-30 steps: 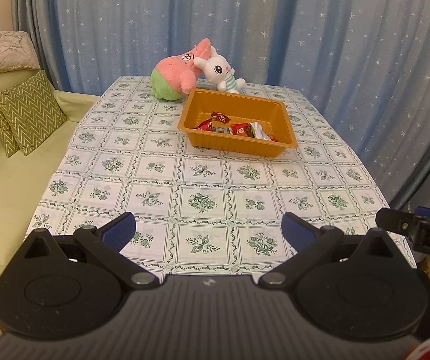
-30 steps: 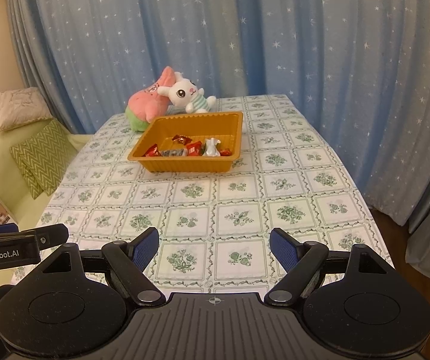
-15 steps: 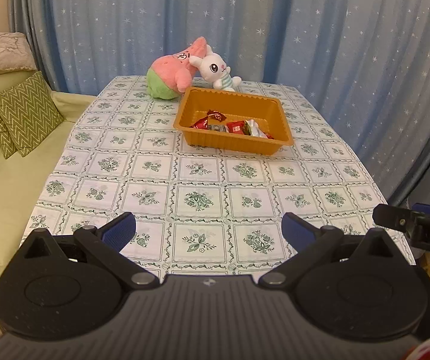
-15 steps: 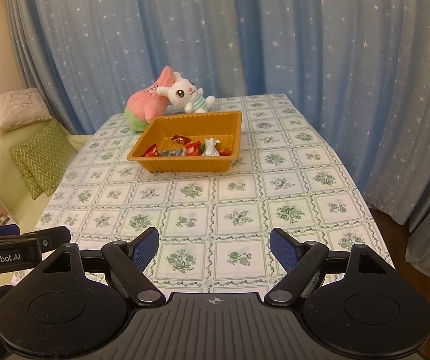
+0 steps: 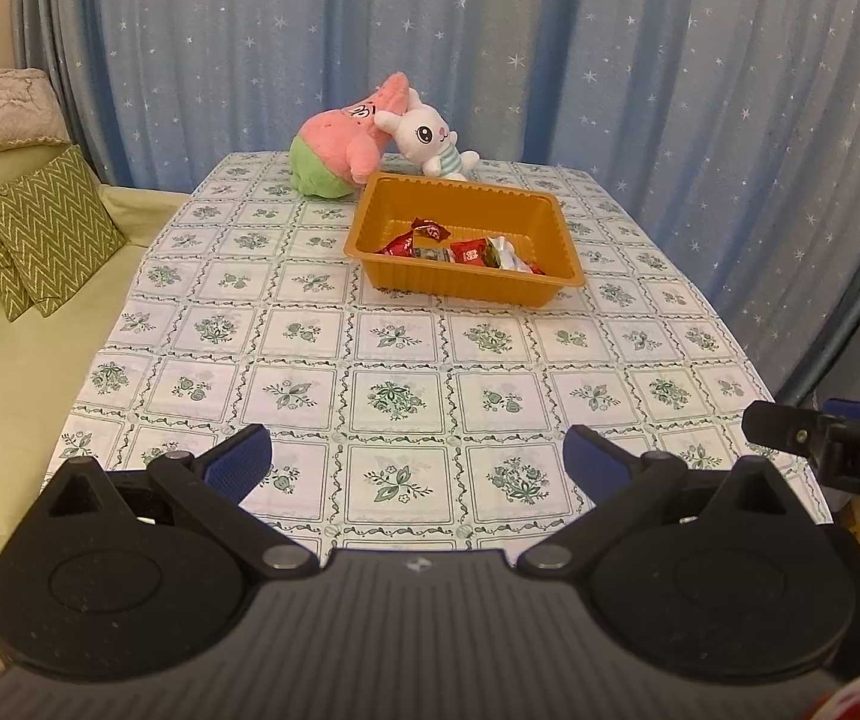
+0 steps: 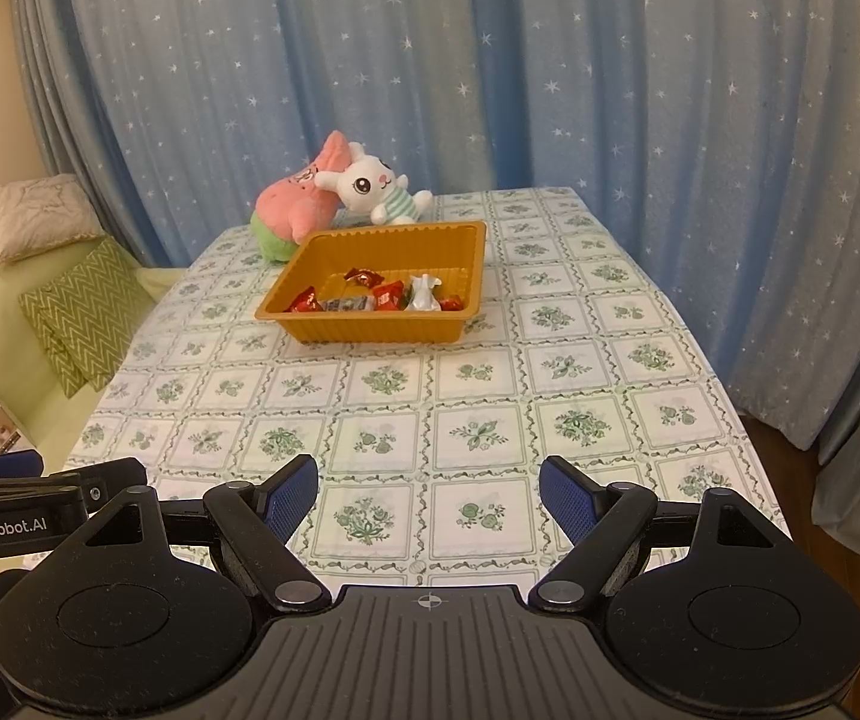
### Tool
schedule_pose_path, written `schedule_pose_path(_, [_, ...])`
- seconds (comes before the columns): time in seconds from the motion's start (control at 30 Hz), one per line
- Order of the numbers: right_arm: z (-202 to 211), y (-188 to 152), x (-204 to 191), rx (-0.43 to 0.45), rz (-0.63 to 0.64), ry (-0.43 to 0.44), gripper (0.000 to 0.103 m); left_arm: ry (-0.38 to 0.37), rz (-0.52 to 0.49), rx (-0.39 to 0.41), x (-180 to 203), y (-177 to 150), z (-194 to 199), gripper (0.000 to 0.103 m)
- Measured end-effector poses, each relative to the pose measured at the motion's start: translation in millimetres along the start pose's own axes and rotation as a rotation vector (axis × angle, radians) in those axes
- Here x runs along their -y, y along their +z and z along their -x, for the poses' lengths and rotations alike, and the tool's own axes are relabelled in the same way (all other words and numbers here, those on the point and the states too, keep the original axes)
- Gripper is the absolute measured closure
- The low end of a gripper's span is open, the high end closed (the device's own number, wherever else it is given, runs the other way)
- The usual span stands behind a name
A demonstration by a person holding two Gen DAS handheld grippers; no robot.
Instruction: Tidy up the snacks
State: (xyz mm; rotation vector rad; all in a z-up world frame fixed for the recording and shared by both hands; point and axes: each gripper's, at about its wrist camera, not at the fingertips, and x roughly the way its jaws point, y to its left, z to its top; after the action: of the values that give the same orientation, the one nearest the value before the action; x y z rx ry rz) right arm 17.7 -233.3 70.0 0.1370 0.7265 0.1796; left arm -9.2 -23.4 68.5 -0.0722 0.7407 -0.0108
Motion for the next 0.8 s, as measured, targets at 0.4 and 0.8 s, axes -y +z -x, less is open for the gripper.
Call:
schedule_pose_path(0.4, [0.0, 0.8, -0.3, -0.001, 0.001, 0.002, 0.022, -0.004, -0.009, -0.004, 1.3, -0.9, -0.4, 0.000])
schedule_pose_path(0.8, [-1.1, 0.9, -0.6, -0.003, 0.002, 0.001, 0.022, -0.006, -0.012, -0.011, 1.8, -1.7, -1.4, 0.000])
